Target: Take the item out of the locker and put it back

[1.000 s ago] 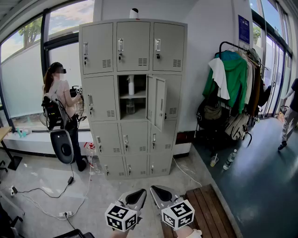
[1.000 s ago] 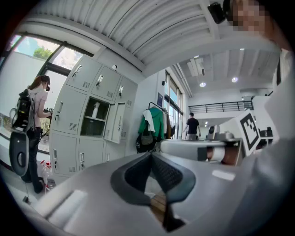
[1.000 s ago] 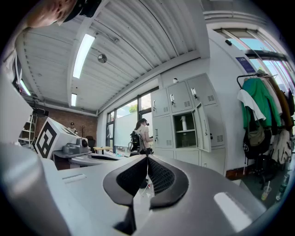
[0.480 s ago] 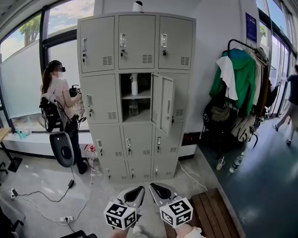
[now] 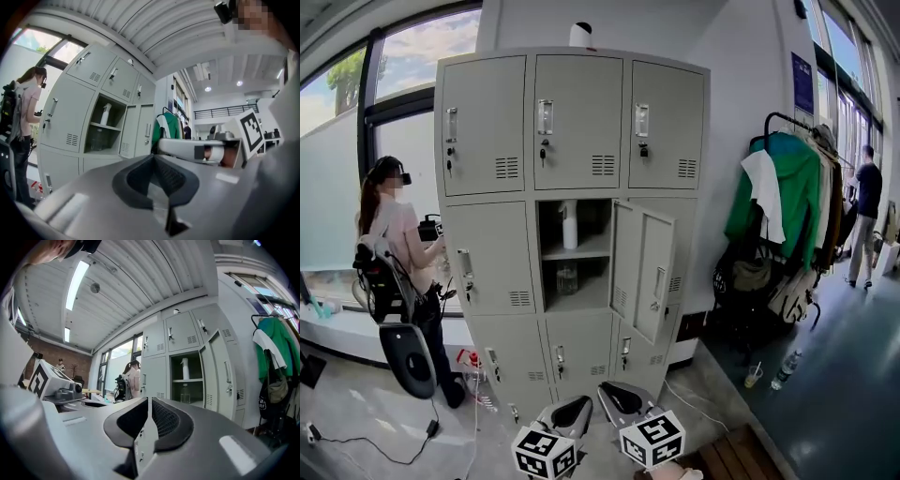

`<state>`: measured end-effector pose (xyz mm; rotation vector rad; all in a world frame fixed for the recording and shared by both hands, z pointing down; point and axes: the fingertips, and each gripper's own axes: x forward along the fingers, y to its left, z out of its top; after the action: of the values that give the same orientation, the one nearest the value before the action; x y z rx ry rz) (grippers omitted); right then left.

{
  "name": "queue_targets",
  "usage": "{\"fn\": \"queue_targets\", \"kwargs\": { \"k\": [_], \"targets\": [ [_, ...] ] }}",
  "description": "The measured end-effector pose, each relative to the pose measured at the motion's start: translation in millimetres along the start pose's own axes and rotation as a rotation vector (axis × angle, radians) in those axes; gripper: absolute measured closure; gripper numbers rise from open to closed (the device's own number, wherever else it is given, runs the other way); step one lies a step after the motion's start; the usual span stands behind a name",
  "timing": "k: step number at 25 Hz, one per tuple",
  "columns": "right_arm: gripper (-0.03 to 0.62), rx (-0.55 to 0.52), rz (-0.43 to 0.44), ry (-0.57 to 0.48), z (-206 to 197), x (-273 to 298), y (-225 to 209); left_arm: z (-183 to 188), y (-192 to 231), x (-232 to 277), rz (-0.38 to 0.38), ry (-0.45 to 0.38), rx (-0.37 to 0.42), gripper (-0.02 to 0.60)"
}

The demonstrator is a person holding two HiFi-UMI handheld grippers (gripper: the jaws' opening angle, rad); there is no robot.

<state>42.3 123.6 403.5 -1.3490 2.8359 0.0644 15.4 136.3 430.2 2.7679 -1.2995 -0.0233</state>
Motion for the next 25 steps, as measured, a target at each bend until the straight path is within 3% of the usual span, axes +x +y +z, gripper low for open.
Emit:
{"fn": "queue_targets", "kwargs": {
  "k": [4, 10, 17, 25],
  "targets": [
    [0.571, 0.009, -0.063, -0.005, -2, 40, -31, 13, 46, 34, -0.010, 0.014, 0.091, 0.574],
    [0.571, 0.028, -0.074, 0.026, -12, 95, -72, 29, 105, 73, 0.020, -0.021, 0.055, 0.575],
    [0.571, 0.033, -0.015, -0.005, -20, 180, -114, 25, 173, 133, 0.079, -0.035, 0.048, 0.575],
    [0.571, 0.009, 0.080, -0.097, 23, 269, -172, 79, 244, 211, 0.160, -0.108, 0.082, 0.574]
  ]
}}
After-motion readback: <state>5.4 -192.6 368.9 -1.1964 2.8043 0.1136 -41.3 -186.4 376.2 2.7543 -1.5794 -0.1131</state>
